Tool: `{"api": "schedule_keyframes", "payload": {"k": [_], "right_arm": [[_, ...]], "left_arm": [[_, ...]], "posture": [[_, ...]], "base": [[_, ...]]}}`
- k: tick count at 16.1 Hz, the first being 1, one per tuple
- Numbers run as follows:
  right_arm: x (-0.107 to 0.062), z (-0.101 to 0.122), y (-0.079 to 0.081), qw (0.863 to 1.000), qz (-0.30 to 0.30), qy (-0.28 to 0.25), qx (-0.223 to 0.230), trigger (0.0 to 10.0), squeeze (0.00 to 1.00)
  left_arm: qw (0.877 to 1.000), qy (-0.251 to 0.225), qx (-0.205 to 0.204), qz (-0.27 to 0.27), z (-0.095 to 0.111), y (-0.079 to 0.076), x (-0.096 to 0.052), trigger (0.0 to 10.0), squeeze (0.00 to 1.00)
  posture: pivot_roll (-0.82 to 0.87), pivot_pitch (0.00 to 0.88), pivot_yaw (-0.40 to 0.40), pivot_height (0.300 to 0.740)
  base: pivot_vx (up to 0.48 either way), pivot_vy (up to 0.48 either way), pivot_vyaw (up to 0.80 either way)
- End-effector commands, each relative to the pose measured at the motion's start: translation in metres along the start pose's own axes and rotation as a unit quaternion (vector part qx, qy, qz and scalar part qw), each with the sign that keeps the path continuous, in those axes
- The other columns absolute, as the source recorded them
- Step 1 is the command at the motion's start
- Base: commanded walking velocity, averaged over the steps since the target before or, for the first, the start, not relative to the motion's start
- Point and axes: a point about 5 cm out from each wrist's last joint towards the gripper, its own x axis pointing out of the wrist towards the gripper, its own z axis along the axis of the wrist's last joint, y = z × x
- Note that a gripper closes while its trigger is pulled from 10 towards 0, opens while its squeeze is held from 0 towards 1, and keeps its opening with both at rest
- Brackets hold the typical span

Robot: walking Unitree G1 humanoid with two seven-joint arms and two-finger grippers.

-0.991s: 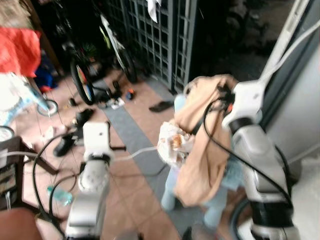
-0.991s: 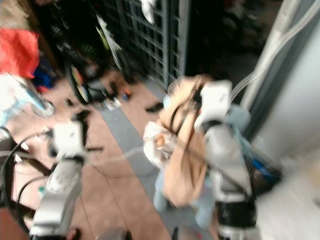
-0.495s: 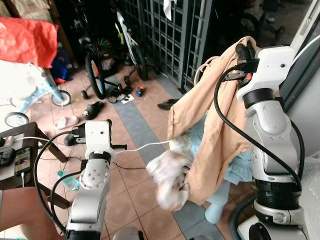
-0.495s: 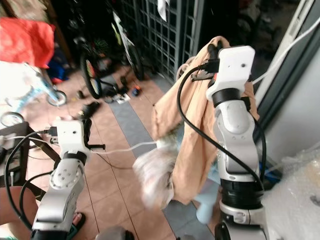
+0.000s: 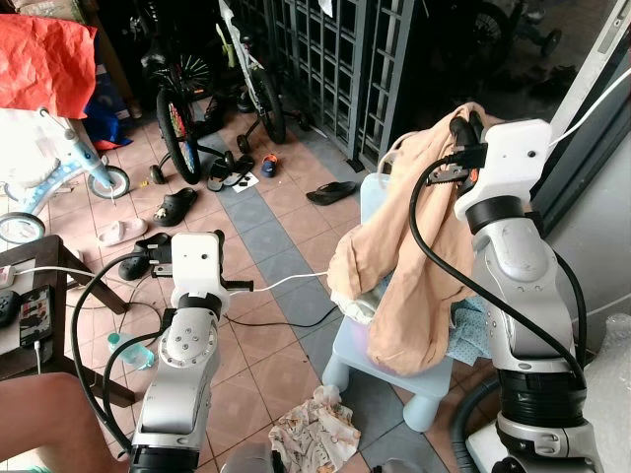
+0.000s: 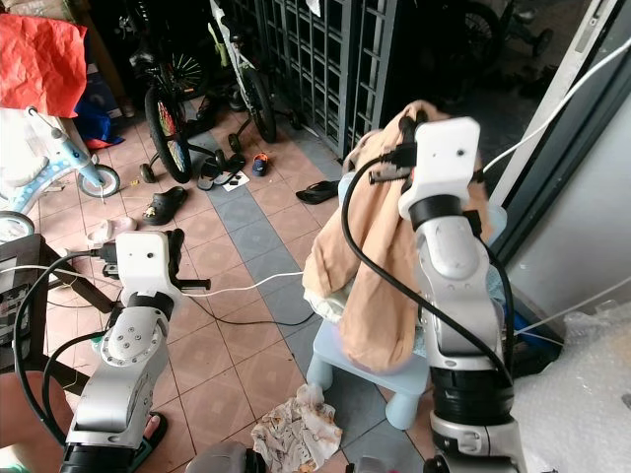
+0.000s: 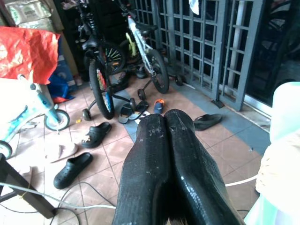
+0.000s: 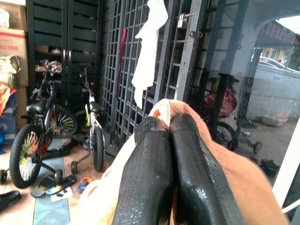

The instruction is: Clothes washing

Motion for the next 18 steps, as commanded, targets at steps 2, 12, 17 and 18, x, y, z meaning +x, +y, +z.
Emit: {"api": "schedule_keyframes", "payload": {"k": [2, 12, 17, 18], "right_arm": [[-0.005, 0.002, 0.001, 1.0, -0.006, -0.008, 0.001, 10.0, 0.0], [-0.011, -0.009, 0.003, 1.0, -0.001, 0.009, -0.01, 10.0, 0.0], [-0.012, -0.008, 0.0, 1.0, -0.011, 0.006, -0.019, 10.0, 0.0], [-0.012, -0.008, 0.0, 1.0, -0.011, 0.006, -0.019, 10.0, 0.0]], "left_arm": [[1.0, -0.012, 0.001, -0.014, 0.003, -0.002, 0.0, 10.0, 0.0], [1.0, -0.008, -0.003, -0.015, 0.001, -0.001, -0.001, 10.0, 0.0], [1.0, -0.006, -0.009, -0.027, 0.001, -0.004, 0.0, 10.0, 0.0], [1.0, -0.006, -0.009, -0.027, 0.001, -0.004, 0.0, 10.0, 0.0]], "posture": [[-0.02, 0.0, 0.074, 0.74], [-0.02, 0.0, 0.072, 0.74], [-0.03, 0.0, 0.075, 0.74], [-0.03, 0.0, 0.075, 0.74]], "base": [[0.0, 0.0, -0.4], [0.0, -0.122, -0.8], [0.0, 0.0, -0.8], [0.0, 0.0, -0.8]]}}
